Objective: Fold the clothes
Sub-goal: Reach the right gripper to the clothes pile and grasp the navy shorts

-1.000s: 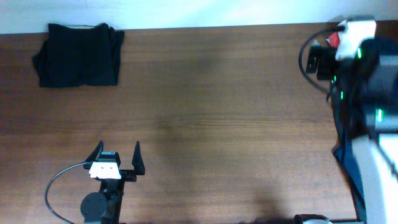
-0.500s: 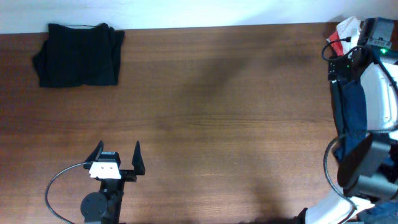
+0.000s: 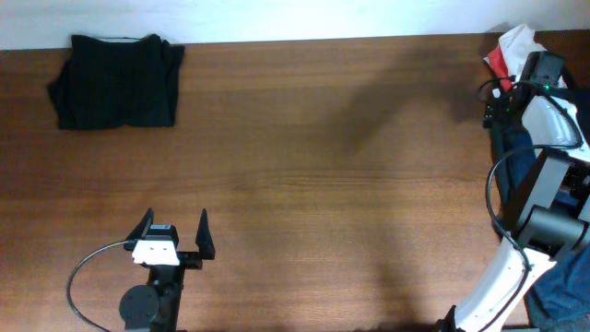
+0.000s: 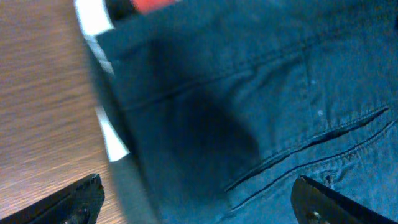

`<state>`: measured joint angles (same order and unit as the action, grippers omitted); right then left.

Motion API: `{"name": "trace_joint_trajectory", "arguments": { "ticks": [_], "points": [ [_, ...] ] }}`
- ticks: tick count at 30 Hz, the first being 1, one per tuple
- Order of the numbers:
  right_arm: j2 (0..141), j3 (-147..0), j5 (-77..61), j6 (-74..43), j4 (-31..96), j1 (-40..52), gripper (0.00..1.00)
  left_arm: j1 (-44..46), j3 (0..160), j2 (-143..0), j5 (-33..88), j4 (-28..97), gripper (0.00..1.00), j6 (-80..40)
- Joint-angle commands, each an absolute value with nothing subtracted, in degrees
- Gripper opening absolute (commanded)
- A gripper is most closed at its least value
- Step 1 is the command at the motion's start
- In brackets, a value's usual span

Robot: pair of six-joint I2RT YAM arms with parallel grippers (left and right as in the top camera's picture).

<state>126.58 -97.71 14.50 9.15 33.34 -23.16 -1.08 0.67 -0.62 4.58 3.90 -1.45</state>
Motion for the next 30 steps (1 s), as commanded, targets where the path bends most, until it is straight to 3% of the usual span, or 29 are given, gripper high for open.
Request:
{"name": "trace_joint_trajectory", "arguments": {
  "ticks": [1,12,14,19,22,23,24,27,30],
  "points": [
    [129.10,-98.52,14.22,8.08,31.70,-23.73,0.94,-0.91,0.51,-0.30,5.58,4.14,0.99,-0.75],
    [130.61,-100.29,9.21,-0.78,28.21,-24.47,0.77,-0.91,0.54,-0.30,5.61,4.14,0.99,-0.75],
    [130.61,-100.47,9.28,-0.73,28.23,-24.51,0.70,-0.91,0.54,-0.30,5.61,4.14,0.99,-0.75],
    [130.61,-100.47,9.93,-0.71,28.58,-24.51,0.37,-0.91,0.54,-0.30,5.58,4.14,0.99,-0.75],
    [130.61,-100.47,9.91,-0.71,29.47,-24.51,0.29,-0.91,0.51,-0.30,5.61,4.14,0.99,-0.75],
    [130.61,-100.47,9.87,-0.71,29.58,-24.51,0.50,-0.91,0.54,-0.30,5.61,4.14,0.99,-0.75],
    [130.61,-100.44,9.65,-0.69,29.58,-24.49,0.60,-0.91,0.51,-0.30,5.61,4.14,0.99,-0.75],
    [130.61,-100.42,9.45,-0.69,29.69,-24.05,0.71,-0.91,0.54,-0.30,5.61,4.14,0.99,-0.75],
    [130.67,-100.40,9.47,-0.71,29.23,-23.99,0.72,-0.91,0.54,-0.30,5.58,4.14,0.99,-0.75]
  ]
}}
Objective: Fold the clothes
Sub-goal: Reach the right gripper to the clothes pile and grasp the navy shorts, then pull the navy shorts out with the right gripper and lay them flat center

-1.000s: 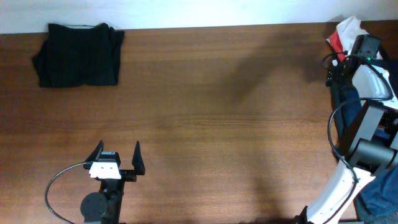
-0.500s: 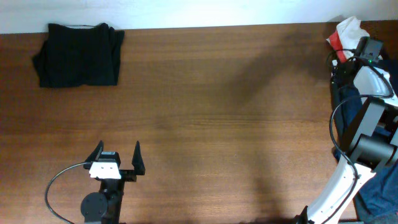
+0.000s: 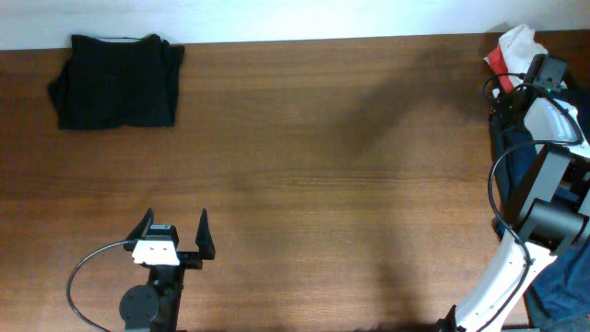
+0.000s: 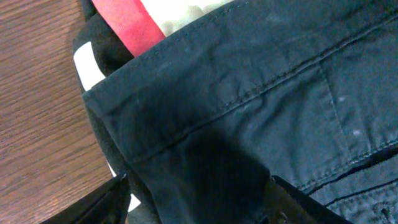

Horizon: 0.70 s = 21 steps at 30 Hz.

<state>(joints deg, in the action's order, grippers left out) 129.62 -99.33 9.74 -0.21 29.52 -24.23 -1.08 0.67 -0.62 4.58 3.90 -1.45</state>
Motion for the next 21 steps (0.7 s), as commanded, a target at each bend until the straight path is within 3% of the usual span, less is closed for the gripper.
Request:
{"name": "trace_joint_trajectory", "arguments": {
  "ticks": [1,6,8,15,21],
  "points": [
    [130.67,-100.40,9.47,-0.71,29.08,-23.99,0.72,-0.91,0.51,-0.30,5.61,4.14,0.99,-0.75],
    [130.89,-100.40,9.69,-0.71,29.12,-23.97,0.72,-0.91,0.54,-0.30,5.61,4.14,0.99,-0.75],
    [131.02,-100.40,10.26,-0.71,29.12,-24.05,0.66,-0.91,0.54,-0.30,5.61,4.14,0.99,-0.75],
    [131.66,-100.40,11.20,-0.01,30.02,-23.64,0.72,-0.91,0.51,-0.30,5.61,4.14,0.99,-0.75],
    [131.66,-100.40,17.85,0.80,31.24,-22.50,0.67,-0.91,0.51,-0.30,5.61,4.14,0.99,-0.75]
  ]
}}
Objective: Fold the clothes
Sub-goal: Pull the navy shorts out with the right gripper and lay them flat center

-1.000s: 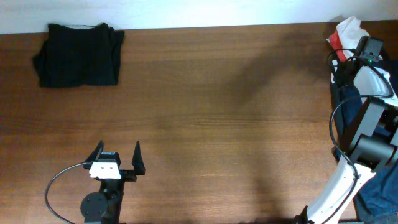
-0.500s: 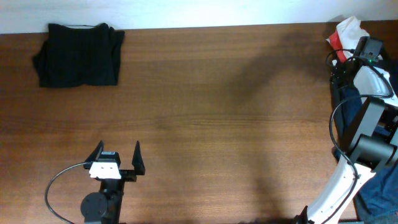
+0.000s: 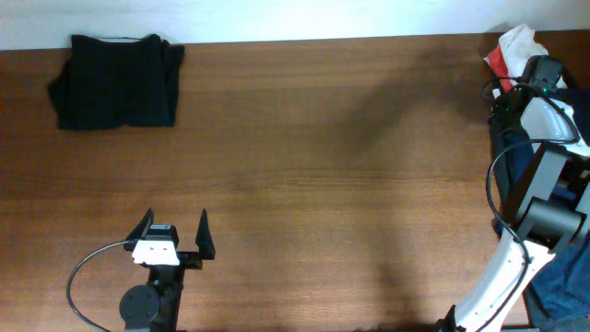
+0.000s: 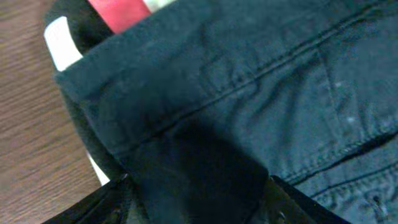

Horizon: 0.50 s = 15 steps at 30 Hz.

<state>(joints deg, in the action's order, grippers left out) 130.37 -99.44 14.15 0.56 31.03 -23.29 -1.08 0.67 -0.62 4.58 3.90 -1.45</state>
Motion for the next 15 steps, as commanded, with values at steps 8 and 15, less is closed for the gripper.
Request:
{"name": "trace_joint_trajectory", "arguments": {
  "ticks": [8,15],
  "points": [
    [130.69,-100.88,17.87,-3.31,31.05,-22.59,0.05,-0.91,0.54,-0.30,5.61,4.14,0.99,-0.75],
    [122.76,-104.99,19.77,-4.99,34.24,-22.68,0.04,-0.91,0.54,-0.30,5.61,4.14,0.99,-0.75]
  ]
}}
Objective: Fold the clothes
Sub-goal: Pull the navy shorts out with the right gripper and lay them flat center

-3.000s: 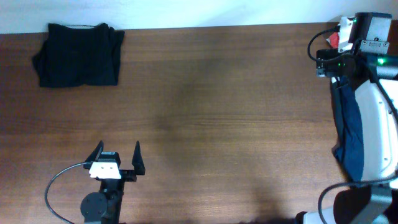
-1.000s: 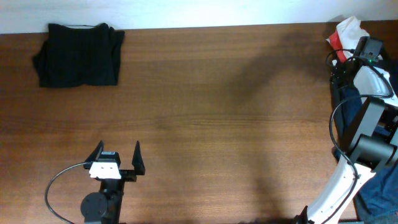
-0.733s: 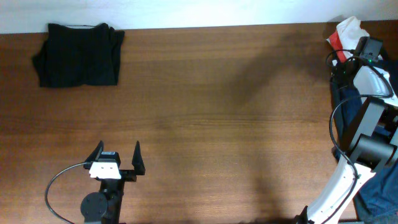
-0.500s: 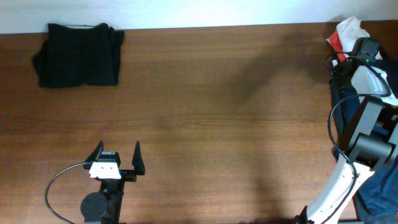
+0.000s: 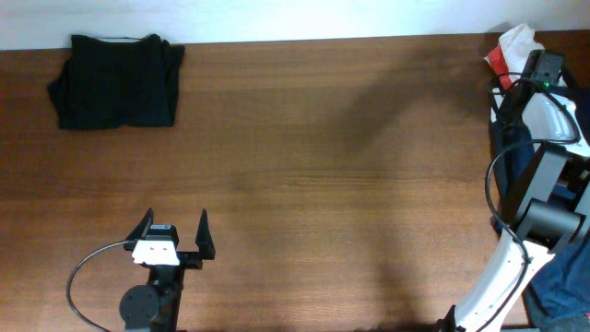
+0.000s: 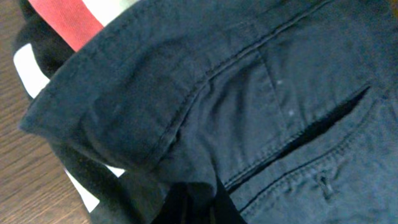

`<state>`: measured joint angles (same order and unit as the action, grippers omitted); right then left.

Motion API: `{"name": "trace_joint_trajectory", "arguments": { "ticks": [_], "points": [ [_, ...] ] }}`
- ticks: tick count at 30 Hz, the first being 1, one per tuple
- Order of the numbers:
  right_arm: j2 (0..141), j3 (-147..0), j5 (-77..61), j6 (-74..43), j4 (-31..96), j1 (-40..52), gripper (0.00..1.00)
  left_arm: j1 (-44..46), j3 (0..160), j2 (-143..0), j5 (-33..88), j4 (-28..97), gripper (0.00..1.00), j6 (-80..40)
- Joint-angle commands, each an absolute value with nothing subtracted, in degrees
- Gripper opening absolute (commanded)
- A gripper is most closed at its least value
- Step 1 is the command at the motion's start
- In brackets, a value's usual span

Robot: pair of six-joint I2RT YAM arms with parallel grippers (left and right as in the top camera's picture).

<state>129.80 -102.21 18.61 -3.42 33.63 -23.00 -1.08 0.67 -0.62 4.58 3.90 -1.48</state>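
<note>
At the table's far right edge lies a pile with dark blue jeans (image 6: 267, 93) on top of a red and white garment (image 6: 59, 18). My right gripper (image 6: 198, 208) is shut on a pinched fold of the jeans just below the waistband; in the overhead view it (image 5: 513, 92) sits over the pile's jeans (image 5: 516, 152). A folded black garment (image 5: 117, 81) rests at the far left corner. My left gripper (image 5: 175, 228) stands open near the front left, holding nothing.
The red and white garment (image 5: 512, 44) pokes out at the far right corner. More blue cloth (image 5: 562, 286) hangs off the table's right side by the right arm's base. Brown wooden table (image 5: 323, 184) spans the view.
The right gripper's fingers, which stood apart on either side of the jeans' waistband, have come together and now pinch a fold of the denim. The left arm has not moved.
The right gripper first hovered open above the jeans in the pile. Then it was lower, fingers apart astride the waistband edge, and stayed so. Now it is shut on the fabric. The left gripper and the folded black garment have stayed put.
</note>
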Motion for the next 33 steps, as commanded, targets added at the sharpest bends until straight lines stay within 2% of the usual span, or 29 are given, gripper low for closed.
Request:
{"name": "trace_joint_trajectory", "arguments": {
  "ticks": [1,8,13,16,20,28,29,30,32,33],
  "points": [
    [121.80,-104.99,20.29,-4.97,34.54,-22.68,0.04,-0.91,0.54,-0.30,5.58,4.14,0.99,-0.75],
    [108.51,-104.99,19.97,-5.02,41.19,-22.17,0.04,-0.91,0.51,-0.30,5.61,4.14,0.99,-0.75],
    [102.19,-104.99,19.75,-4.99,47.83,-14.04,0.04,-0.91,0.54,-0.30,5.61,4.14,0.99,-0.75],
    [99.02,-104.99,19.20,-4.99,48.97,-3.33,0.04,-0.91,0.51,-0.30,5.58,4.14,0.99,-0.75],
    [99.24,-104.90,8.93,-8.27,49.36,10.44,0.04,-0.91,0.51,-0.30,5.61,4.14,0.99,-0.75],
    [112.03,-104.90,-8.36,-11.70,46.39,33.87,0.04,-0.91,0.54,-0.30,5.61,4.14,0.99,-0.75],
    [112.55,-104.90,-9.34,-11.70,45.98,35.05,0.09,-0.91,0.54,-0.30,5.61,4.14,0.99,-0.75],
    [112.99,-104.90,-11.00,-11.70,45.12,37.58,0.29,-0.91,0.54,-0.30,5.61,4.16,0.99,-0.75],
    [112.36,-105.10,-10.68,-11.66,43.83,40.53,0.40,-0.91,0.54,-0.30,5.61,4.14,0.99,-0.75],
    [111.59,-105.54,-9.26,-11.66,44.01,40.34,0.57,-0.91,0.54,-0.30,5.61,4.14,0.99,-0.75]
  ]
}}
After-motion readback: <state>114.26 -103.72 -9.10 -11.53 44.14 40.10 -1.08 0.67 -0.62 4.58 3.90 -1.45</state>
